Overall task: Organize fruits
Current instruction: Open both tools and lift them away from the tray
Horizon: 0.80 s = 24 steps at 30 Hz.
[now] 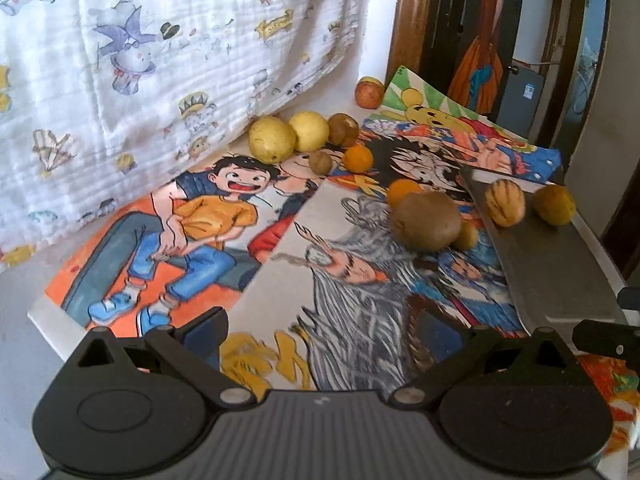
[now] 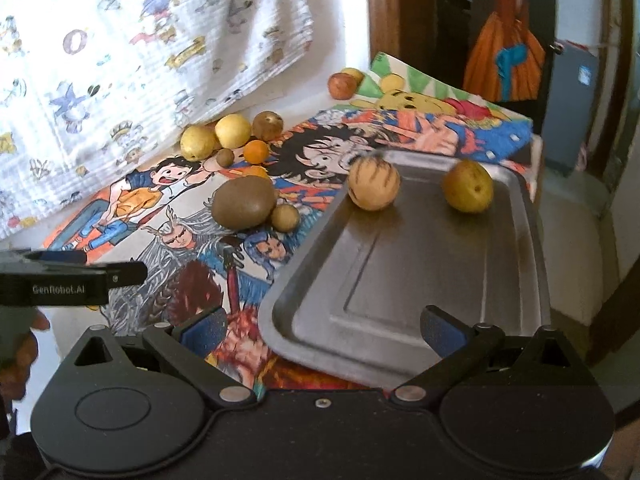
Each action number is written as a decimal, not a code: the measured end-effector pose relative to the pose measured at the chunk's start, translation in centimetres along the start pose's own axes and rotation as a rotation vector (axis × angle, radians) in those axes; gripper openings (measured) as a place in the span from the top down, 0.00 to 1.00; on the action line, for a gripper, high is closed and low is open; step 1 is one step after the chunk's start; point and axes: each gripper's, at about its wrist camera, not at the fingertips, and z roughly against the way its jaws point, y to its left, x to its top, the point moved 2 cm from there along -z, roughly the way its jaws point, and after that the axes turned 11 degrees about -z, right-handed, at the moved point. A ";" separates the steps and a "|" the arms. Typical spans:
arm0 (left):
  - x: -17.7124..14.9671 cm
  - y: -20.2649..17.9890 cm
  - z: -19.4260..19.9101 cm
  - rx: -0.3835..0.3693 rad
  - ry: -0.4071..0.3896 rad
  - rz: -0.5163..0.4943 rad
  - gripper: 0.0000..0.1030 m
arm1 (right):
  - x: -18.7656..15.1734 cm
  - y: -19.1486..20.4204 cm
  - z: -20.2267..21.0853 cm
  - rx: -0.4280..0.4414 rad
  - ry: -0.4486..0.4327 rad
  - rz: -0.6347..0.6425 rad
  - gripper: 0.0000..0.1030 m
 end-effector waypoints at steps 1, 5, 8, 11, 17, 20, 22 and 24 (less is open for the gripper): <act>0.2 0.1 -0.3 0.005 0.000 -0.002 0.00 | 0.3 0.1 -0.4 0.003 0.003 0.023 0.01; 1.1 0.4 -1.3 0.018 -0.011 -0.012 0.00 | 1.1 0.2 -1.7 0.008 0.012 0.089 0.01; 1.7 0.5 -2.2 0.004 -0.005 -0.012 0.00 | 1.5 0.2 -2.6 0.019 0.019 0.128 0.01; 2.2 0.6 -3.2 -0.014 0.007 -0.018 0.00 | 1.8 0.2 -3.3 0.024 0.022 0.172 0.01; 2.9 0.7 -4.6 -0.038 0.020 -0.024 0.00 | 2.3 0.2 -4.6 0.033 0.031 0.256 0.01; 3.3 0.8 -5.1 -0.063 0.017 -0.019 0.00 | 2.6 0.3 -5.0 0.042 0.024 0.308 0.01; 3.5 0.9 -5.3 -0.088 0.011 -0.015 0.00 | 2.7 0.3 -5.2 0.052 0.018 0.336 0.01; 3.7 0.9 -5.6 -0.107 0.010 -0.014 0.00 | 2.8 0.3 -5.5 0.056 0.014 0.366 0.01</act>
